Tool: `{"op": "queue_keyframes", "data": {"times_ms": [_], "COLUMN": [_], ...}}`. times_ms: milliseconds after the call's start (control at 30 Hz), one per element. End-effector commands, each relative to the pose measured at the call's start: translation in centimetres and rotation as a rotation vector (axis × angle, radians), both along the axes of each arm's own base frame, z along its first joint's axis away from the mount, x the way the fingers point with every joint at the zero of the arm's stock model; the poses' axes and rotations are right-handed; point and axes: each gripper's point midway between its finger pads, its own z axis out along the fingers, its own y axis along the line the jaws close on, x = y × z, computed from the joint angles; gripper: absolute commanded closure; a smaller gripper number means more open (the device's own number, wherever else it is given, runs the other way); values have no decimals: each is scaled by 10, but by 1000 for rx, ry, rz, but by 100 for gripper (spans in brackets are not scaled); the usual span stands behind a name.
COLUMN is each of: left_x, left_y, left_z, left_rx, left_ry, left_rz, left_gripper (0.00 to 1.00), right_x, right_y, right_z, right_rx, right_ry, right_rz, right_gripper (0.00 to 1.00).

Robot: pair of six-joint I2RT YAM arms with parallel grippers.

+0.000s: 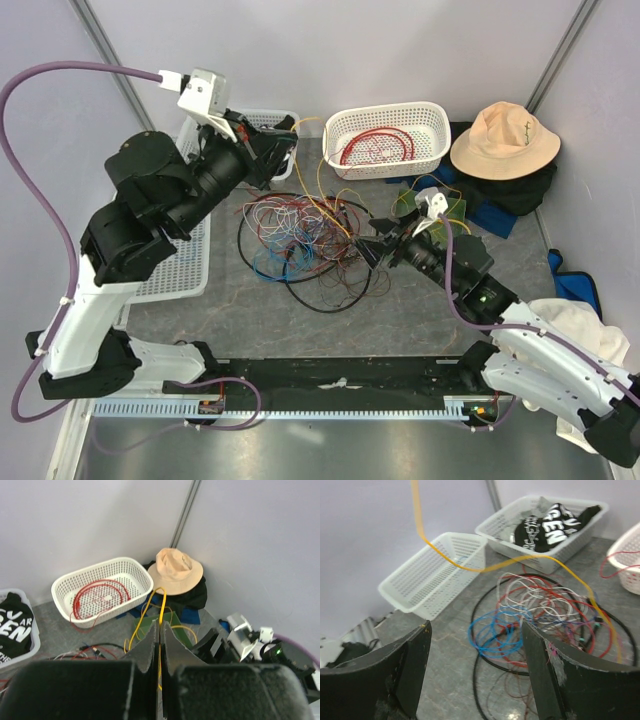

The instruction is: Untangle the cables

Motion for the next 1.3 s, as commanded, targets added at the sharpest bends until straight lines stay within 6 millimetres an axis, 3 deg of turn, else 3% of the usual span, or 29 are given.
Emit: {"op": "queue_keyframes", "data": {"times_ms": [0,133,233,300,533,667,767,800,967,1033,1067,1167,1200,1267], "left_x": [-5,-13,-21,-28,-34,-32,-29,-29,-16,-14,-14,-11,-10,-1], "left_y": [7,13,14,15,10,13,18,21,17,14,12,14,16,19], "left_z": [37,68,88,101,102,97,94,93,74,70,69,66,65,50], "left_rx": [-23,-75,-114,-143,-151,-137,-127,-122,-80,-76,-76,-74,-74,-48], "left_ry": [-97,-153,-190,-214,-213,-210,-210,-211,-176,-166,-164,-157,-155,-132], "left_rz": [-7,-19,-52,-81,-123,-105,-76,-66,-20,-23,-27,-11,0,52], "left_gripper": [98,98,98,98,98,98,98,98,98,98,98,98,98,98], "right_x": [20,47,60,65,93,95,86,80,57,54,52,45,43,37], "right_y": [-12,-19,-14,-8,3,15,21,19,28,30,28,24,23,14], "right_z": [-14,-41,-46,-37,-25,-8,4,16,47,47,54,61,61,82], "right_rx": [-59,-121,-135,-116,-116,-69,-28,9,50,37,47,61,58,93], "right_ry": [-55,-14,-36,-71,-118,-156,-187,-210,-257,-251,-259,-258,-246,-245], "right_rz": [-147,-295,-340,-350,-437,-416,-376,-364,-279,-266,-263,-251,-248,-253], "right_gripper": [21,21,20,20,19,20,29,35,42,56,71,91,95,100]}}
